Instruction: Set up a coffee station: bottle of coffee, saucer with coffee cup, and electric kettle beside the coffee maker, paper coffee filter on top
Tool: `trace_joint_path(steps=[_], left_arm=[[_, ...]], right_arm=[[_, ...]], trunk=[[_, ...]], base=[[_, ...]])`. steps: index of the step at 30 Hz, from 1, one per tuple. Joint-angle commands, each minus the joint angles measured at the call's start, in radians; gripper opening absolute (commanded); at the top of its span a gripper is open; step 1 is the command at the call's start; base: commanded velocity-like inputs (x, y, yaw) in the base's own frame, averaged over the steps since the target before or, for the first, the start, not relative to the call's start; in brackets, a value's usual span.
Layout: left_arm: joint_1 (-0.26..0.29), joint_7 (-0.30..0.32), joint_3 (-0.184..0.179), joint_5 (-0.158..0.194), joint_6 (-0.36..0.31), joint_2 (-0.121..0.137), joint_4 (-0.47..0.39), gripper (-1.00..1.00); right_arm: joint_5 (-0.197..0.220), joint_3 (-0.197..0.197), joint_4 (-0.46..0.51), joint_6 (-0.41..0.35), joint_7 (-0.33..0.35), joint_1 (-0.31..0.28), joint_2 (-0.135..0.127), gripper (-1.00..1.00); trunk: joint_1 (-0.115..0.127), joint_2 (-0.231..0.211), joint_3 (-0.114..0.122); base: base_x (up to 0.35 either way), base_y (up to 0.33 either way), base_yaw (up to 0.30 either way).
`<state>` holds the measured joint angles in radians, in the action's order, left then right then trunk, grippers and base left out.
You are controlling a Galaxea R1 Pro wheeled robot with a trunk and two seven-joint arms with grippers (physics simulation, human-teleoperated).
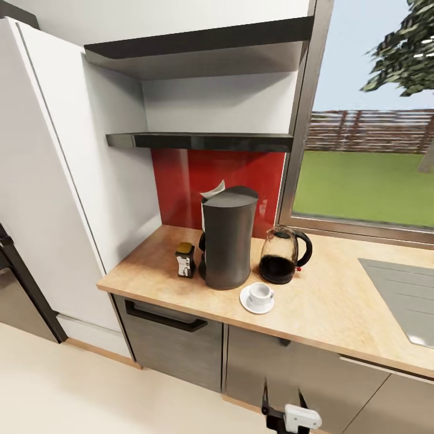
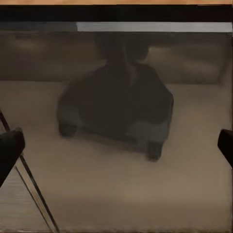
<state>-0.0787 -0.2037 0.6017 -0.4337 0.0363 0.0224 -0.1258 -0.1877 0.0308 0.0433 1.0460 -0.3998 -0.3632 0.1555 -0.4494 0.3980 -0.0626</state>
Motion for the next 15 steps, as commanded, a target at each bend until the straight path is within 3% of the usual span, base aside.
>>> trace_joint_path(steps=[1, 4, 7, 9, 10, 15], left_arm=[[0.0, -0.001, 0.009, -0.01, 0.004, -0.001, 0.0, 1.0], [0.0, -0.001, 0.009, -0.01, 0.004, -0.002, 0.0, 1.0], [0.0, -0.001, 0.009, -0.01, 0.004, -0.005, 0.0, 1.0], [0.0, -0.001, 0.008, -0.012, 0.004, -0.014, 0.0, 1.0], [0.0, -0.001, 0.008, -0.029, 0.004, -0.018, 0.0, 1.0], [0.0, -0.003, 0.008, -0.065, 0.005, -0.02, 0.002, 1.0]], right_arm=[[-0.011, 0.003, -0.007, 0.001, -0.008, 0.004, -0.001, 1.0], [-0.012, 0.003, -0.015, -0.016, -0.008, 0.033, -0.005, 1.0], [-0.012, 0.003, -0.018, -0.155, -0.008, 0.054, -0.007, 1.0], [-0.011, 0.004, -0.018, -0.377, -0.006, 0.072, -0.01, 1.0], [-0.01, 0.003, -0.018, -0.534, -0.004, 0.082, -0.013, 1.0], [-0.009, 0.003, -0.018, -0.762, 0.014, 0.124, -0.016, 1.0]], trunk=[[-0.001, 0.002, -0.002], [-0.001, 0.002, -0.002], [-0.001, 0.002, -0.002], [-0.001, 0.002, -0.002], [-0.001, 0.002, -0.002], [-0.001, 0.002, -0.002]], base=[[0.0, 0.0, 0.0], [0.0, 0.0, 0.0], [0.0, 0.0, 0.0], [0.0, 0.0, 0.0], [0.0, 0.0, 0.0], [0.0, 0.0, 0.0]])
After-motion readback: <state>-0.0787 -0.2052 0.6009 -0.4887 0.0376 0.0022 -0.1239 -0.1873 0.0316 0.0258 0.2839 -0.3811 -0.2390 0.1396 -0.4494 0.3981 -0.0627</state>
